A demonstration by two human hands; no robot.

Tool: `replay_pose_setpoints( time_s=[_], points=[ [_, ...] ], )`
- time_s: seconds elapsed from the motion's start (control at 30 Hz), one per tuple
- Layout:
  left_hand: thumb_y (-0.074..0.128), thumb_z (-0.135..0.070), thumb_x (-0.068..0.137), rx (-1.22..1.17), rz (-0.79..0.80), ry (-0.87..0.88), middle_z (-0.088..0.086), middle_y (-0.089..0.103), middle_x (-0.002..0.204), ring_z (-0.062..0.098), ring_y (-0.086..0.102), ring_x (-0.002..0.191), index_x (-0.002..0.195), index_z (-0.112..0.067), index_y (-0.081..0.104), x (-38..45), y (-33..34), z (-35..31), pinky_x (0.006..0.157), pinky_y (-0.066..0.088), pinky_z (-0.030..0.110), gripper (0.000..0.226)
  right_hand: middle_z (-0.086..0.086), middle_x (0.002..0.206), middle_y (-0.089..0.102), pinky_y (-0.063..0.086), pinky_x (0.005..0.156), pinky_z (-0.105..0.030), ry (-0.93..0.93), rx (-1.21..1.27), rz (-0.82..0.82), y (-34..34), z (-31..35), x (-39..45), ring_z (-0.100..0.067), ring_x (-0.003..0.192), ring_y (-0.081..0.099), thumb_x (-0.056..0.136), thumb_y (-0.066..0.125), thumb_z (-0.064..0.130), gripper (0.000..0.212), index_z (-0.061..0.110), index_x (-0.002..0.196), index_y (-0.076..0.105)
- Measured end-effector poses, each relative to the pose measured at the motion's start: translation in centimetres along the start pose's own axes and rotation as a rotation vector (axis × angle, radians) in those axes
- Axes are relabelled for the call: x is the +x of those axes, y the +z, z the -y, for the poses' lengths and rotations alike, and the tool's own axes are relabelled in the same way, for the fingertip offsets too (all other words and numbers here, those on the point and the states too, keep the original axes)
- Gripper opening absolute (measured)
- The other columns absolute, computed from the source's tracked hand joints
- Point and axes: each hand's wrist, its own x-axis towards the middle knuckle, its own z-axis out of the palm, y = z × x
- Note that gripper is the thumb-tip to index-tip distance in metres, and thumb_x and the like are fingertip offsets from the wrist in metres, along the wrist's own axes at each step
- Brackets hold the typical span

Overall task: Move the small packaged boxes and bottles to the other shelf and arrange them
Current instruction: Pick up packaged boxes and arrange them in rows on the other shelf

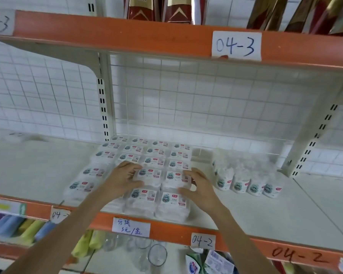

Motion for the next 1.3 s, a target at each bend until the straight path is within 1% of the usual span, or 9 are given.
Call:
replay_pose_setpoints(
  time_s=[0.07,0.13,0.23,0.57,0.7,0.9,1.0,1.1,1.3],
  points=[
    [0.075,-0.016,0.075,-0.018,-0.018,0.001,-0.001,0.048,0.110,0.014,0.053,0.103,0.120,-0.009,0.056,-0.1,0.2,0.1,0.091,0.040,0.015,0.050,0.007,0.120,0.039,0.023,0.091,0.004,0.000,-0.013,0.011,-0.1,-0.1,0.1,-0.001,0.113,0.032,0.080,0.072,0.017,0.055,0.010,0.130,0.049],
    [0.074,-0.015,0.075,-0.034,-0.031,0.004,-0.002,0.047,0.110,0.013,0.053,0.100,0.121,-0.010,0.056,-0.1,0.3,0.1,0.084,0.038,0.007,0.049,0.010,0.117,0.035,0.023,0.092,0.004,0.010,-0.017,0.013,-0.2,-0.2,0.2,-0.001,0.113,0.031,0.080,0.072,0.016,0.056,0.010,0.130,0.049],
    [0.073,-0.017,0.077,-0.022,-0.024,0.009,-0.002,0.045,0.112,0.015,0.053,0.105,0.123,-0.012,0.055,-0.1,0.4,0.2,0.090,0.040,0.016,0.050,0.004,0.124,0.036,0.014,0.086,0.011,0.028,-0.026,0.017,0.0,0.0,0.1,0.001,0.116,0.026,0.080,0.071,0.016,0.057,0.011,0.132,0.047],
    [0.071,-0.022,0.079,-0.051,0.055,-0.037,0.006,0.047,0.128,0.017,0.053,0.107,0.127,-0.014,0.051,0.3,-0.1,0.2,0.097,0.042,0.026,0.053,-0.002,0.149,0.023,0.026,0.114,-0.036,0.129,-0.111,0.044,-0.1,2.3,-0.7,-0.021,0.140,0.025,0.083,0.069,0.025,0.067,0.017,0.141,0.036],
    [0.066,-0.025,0.083,0.081,-0.042,0.022,0.009,0.052,0.128,0.022,0.056,0.108,0.129,-0.010,0.050,0.0,-0.6,-0.3,0.091,0.041,0.026,0.050,0.001,0.155,0.014,0.014,0.115,-0.036,0.084,-0.218,0.059,-1.0,3.4,-2.9,-0.016,0.143,0.011,0.089,0.059,0.037,0.070,0.028,0.146,0.020],
    [0.059,-0.034,0.086,0.231,-0.141,0.256,0.002,0.059,0.112,0.018,0.061,0.096,0.115,-0.016,0.059,-4.9,-1.6,-1.5,0.081,0.049,0.032,0.034,0.002,0.140,0.043,0.033,0.104,-0.029,0.017,-0.555,0.011,-1.5,5.5,-8.6,-0.019,0.128,0.037,0.090,0.054,0.038,0.051,0.018,0.136,0.042],
    [0.044,-0.048,0.078,0.317,-0.133,0.334,-0.001,0.064,0.101,0.018,0.063,0.088,0.105,-0.017,0.065,-8.5,-1.6,-1.9,0.073,0.051,0.031,0.046,0.004,0.133,0.050,0.034,0.101,-0.028,-0.012,-0.593,0.007,-1.2,6.1,-12.1,-0.016,0.125,0.040,0.090,0.052,0.035,0.044,0.021,0.132,0.046],
    [0.062,-0.032,0.073,0.426,-0.148,0.328,0.001,0.067,0.091,0.021,0.066,0.080,0.096,-0.015,0.068,-12.3,-1.4,-2.0,0.067,0.053,0.032,0.029,0.004,0.130,0.052,0.034,0.099,-0.027,-0.040,-0.630,0.057,-0.6,6.3,-15.3,-0.017,0.123,0.042,0.091,0.050,0.033,0.040,0.021,0.130,0.048],
    [0.041,-0.042,0.068,0.627,-0.049,0.148,-0.002,0.068,0.082,0.018,0.068,0.068,0.085,-0.020,0.069,-21.8,-1.0,-0.8,0.056,0.055,0.029,0.039,0.001,0.126,0.055,0.038,0.090,-0.028,-0.130,-0.607,0.179,1.6,7.4,-20.7,-0.020,0.120,0.048,0.088,0.045,0.041,0.045,0.022,0.128,0.049]
  ],
)
